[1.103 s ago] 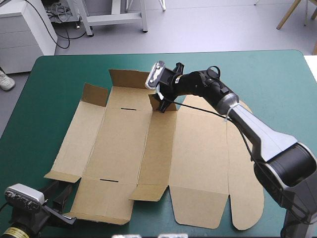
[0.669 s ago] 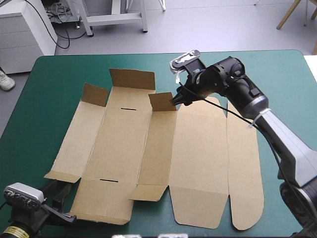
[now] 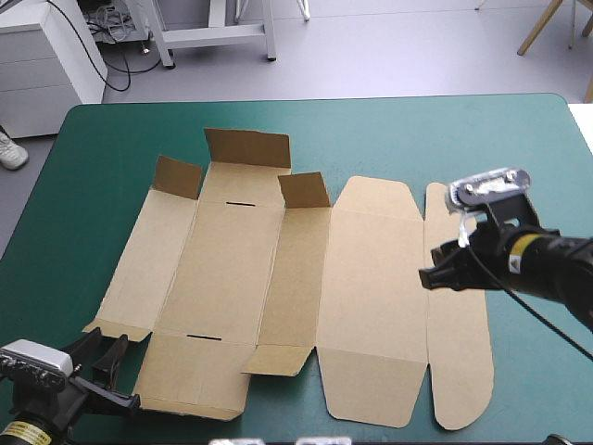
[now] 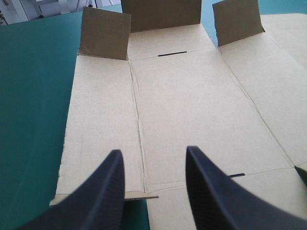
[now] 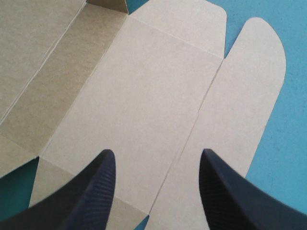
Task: Fold the box
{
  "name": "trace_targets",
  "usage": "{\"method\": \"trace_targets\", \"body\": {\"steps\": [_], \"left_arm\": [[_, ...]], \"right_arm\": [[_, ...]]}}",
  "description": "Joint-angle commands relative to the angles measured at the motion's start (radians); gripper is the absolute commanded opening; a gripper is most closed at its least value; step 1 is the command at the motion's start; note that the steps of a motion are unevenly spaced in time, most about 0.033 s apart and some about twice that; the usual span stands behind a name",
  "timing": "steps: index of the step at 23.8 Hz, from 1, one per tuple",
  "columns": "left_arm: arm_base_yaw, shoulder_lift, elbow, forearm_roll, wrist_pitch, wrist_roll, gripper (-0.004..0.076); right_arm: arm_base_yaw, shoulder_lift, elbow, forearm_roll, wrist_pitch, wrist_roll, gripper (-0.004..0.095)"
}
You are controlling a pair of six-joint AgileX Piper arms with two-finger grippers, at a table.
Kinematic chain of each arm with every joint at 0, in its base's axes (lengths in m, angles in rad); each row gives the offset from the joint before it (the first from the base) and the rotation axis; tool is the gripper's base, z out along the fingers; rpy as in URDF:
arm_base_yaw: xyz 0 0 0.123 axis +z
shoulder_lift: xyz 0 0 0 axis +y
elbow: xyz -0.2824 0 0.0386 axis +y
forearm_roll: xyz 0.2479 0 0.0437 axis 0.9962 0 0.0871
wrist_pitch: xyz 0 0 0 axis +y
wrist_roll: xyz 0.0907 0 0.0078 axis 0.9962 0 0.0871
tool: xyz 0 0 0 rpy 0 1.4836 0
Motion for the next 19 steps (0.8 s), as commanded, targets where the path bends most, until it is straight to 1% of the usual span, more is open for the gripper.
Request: {"method": "trace_targets", "body": {"steps": [1, 4, 6, 8, 10, 11, 14, 17, 19], "left_arm": [[-0.006, 0.025, -0.030, 0.004, -0.033, -0.005, 0.0295], [-0.006, 0.025, -0.030, -0.003, -0.006, -0.005, 0.0295], [-0.006, 0.025, -0.030, -0.005, -0.004, -0.014, 0.0295], [-0.006, 0.048, -0.037, -0.001, 0.037, -0.063, 0.0295], [-0.006, 0.104, -0.065, -0.001, 0.072, -0.085, 0.0312], [-0.006, 0.162, -0.108, -0.001, 0.094, -0.089, 0.0346], [-0.006, 0.283, -0.207, 0.014, 0.123, -0.089, 0.0393], [-0.006, 0.433, -0.338, 0.029, 0.170, -0.089, 0.0414], [-0.006, 0.530, -0.439, 0.043, 0.226, -0.086, 0.0421]], "right_arm": [[-0.004, -0.171, 0.127, -0.009, -0.068, -0.028, 0.0485], [-0.004, -0.346, 0.255, -0.009, -0.070, -0.047, 0.0485], [-0.004, -0.458, 0.324, -0.005, -0.095, -0.047, 0.0485], [-0.004, -0.540, 0.364, 0.009, -0.120, -0.041, 0.0485], [-0.004, -0.569, 0.376, 0.011, -0.125, -0.016, 0.0485], [-0.004, -0.575, 0.380, 0.011, -0.118, -0.001, 0.0485], [-0.004, -0.575, 0.382, 0.017, -0.116, -0.001, 0.0485], [-0.004, -0.573, 0.382, 0.014, -0.119, 0.001, 0.0485], [-0.004, -0.573, 0.382, 0.014, -0.119, 0.012, 0.0485]]}}
